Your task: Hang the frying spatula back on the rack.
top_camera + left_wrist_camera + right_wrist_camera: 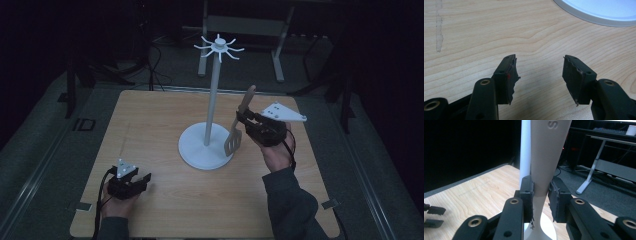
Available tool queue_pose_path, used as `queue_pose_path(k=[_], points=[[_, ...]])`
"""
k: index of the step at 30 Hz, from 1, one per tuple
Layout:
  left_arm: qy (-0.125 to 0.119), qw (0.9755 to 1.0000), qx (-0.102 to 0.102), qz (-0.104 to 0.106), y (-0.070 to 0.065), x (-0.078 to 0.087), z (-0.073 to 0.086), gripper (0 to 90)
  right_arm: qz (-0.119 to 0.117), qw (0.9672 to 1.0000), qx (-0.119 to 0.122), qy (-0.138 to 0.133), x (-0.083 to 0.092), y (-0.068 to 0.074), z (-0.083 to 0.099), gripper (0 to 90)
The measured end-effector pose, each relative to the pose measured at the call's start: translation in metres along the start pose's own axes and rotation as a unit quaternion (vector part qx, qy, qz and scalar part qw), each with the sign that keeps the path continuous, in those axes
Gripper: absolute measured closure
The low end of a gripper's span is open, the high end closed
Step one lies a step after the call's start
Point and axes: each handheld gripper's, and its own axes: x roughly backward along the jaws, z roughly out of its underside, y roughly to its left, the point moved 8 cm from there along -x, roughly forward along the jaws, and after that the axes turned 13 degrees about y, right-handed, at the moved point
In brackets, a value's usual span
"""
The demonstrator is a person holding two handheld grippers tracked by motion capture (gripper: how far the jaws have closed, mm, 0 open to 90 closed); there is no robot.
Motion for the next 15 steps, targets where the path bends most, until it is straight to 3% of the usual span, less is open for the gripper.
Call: queue_pose_path(k=[15], points=[[-0.002,1.0,-0.001,0.001,-0.001,0.001,0.0,45.1,0.003,0.9999,0.002,-0.013,0.003,-0.001,-0.019,74.5]])
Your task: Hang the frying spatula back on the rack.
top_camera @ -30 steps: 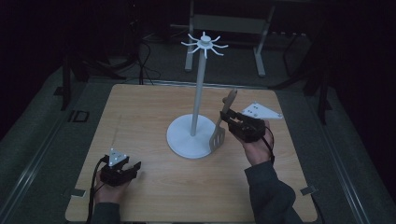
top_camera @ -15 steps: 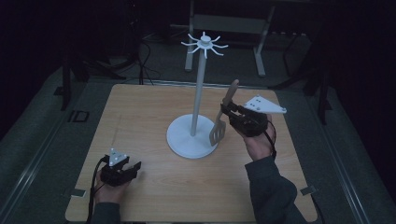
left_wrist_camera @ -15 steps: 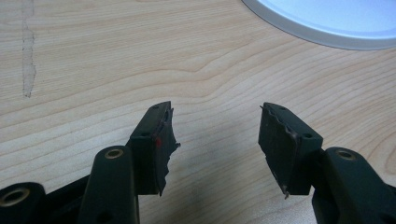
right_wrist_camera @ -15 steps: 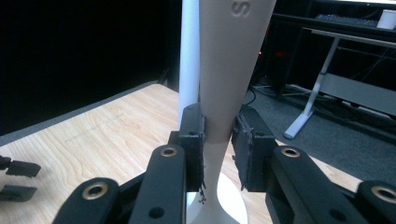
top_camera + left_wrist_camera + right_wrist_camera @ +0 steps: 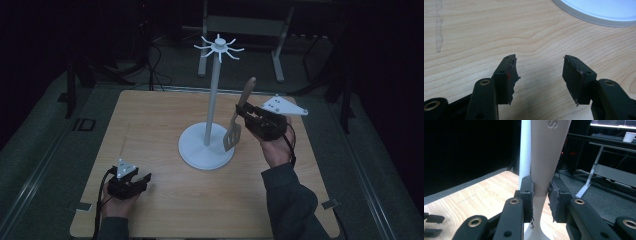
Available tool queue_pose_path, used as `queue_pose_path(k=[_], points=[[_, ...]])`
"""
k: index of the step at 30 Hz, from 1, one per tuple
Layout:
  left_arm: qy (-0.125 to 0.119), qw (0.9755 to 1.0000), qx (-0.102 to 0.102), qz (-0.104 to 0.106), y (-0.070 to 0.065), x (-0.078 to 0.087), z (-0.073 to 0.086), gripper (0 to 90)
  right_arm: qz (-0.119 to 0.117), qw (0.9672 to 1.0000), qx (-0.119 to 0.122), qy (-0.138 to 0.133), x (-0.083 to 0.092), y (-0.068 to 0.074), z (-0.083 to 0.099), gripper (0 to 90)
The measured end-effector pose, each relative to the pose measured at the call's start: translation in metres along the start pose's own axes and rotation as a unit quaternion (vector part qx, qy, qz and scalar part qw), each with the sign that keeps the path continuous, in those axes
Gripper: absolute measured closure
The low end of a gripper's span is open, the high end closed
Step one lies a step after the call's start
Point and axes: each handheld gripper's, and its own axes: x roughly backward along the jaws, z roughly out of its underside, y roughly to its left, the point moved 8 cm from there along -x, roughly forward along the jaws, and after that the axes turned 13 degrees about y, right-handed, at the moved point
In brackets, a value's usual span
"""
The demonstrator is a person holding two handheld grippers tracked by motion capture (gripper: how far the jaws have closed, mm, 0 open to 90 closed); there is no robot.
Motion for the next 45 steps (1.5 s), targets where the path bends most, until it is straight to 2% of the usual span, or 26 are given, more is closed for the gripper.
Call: queue_pose_path(k=[31,45], points=[[0.0,1.0,0.001,-0.001,0.001,0.001,0.0,45.0,-0.004,1.0,0.007,0.004,-0.005,-0.008,-0.025,74.5],[0.0,1.0,0.0,0.0,0.0,0.0,0.0,45.0,-0.007,0.9998,0.014,0.011,-0.011,-0.007,-0.035,74.4]])
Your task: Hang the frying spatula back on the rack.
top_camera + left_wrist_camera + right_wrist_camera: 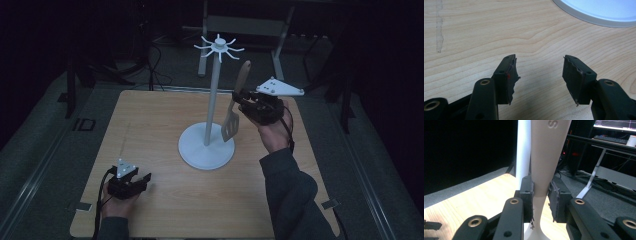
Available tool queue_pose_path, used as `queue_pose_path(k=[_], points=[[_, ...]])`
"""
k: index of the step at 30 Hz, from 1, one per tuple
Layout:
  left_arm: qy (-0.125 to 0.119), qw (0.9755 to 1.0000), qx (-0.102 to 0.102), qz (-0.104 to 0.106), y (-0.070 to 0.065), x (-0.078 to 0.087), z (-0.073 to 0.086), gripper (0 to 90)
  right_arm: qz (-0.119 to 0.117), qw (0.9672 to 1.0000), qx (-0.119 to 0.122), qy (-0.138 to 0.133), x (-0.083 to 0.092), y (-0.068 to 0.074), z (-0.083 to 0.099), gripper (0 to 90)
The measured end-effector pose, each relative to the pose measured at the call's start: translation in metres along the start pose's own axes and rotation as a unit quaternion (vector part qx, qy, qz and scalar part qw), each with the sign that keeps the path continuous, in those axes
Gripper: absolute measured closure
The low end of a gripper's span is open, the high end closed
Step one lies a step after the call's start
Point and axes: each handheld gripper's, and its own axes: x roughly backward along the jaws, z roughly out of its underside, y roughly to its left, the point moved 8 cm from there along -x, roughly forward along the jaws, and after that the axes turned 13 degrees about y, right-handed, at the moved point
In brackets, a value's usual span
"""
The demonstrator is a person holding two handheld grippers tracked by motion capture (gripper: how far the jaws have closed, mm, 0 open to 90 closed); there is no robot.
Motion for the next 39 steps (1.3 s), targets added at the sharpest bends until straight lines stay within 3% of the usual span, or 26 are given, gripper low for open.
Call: queue_pose_path(k=[39], points=[[-0.003,1.0,0.003,0.001,0.001,0.001,0.0,44.9,-0.022,0.9993,-0.003,0.029,-0.028,0.01,-0.016,74.4]])
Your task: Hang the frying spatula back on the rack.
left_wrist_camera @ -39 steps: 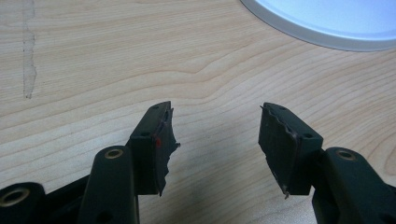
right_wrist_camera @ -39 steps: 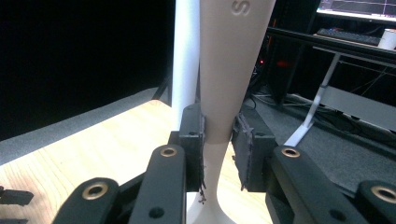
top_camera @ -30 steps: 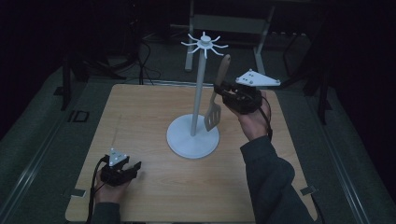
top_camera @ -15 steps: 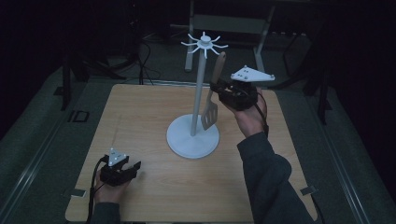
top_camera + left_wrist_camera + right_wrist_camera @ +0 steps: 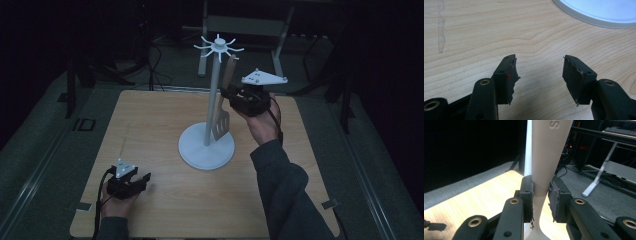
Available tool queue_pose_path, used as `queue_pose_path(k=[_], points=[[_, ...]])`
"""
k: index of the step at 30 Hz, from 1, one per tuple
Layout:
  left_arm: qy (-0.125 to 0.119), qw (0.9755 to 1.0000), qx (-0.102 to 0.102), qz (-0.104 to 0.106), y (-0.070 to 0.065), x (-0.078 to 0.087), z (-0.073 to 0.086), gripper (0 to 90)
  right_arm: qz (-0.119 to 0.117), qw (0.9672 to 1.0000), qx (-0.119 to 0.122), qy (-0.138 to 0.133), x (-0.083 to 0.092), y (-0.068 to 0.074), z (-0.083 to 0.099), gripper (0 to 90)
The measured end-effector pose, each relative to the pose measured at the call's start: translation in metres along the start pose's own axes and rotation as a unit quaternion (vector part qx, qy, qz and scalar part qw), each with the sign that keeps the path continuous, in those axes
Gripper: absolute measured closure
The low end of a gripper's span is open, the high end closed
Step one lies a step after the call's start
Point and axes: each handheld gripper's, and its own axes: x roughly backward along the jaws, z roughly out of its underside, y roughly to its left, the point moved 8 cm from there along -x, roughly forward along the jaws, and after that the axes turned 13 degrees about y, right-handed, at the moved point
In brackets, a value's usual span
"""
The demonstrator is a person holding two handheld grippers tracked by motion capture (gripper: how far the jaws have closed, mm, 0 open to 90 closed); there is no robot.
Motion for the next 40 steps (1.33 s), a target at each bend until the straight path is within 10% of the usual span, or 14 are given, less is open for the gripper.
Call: queue_pose_path(k=[24,40], points=[[0.001,1.0,-0.001,-0.001,0.0,0.0,0.0,44.5,0.008,0.9996,-0.017,0.022,-0.002,-0.008,0.033,39.1],[0.005,1.0,-0.004,-0.003,0.0,-0.002,0.001,44.2,0.034,0.9972,-0.017,0.064,0.008,-0.024,0.098,33.9]])
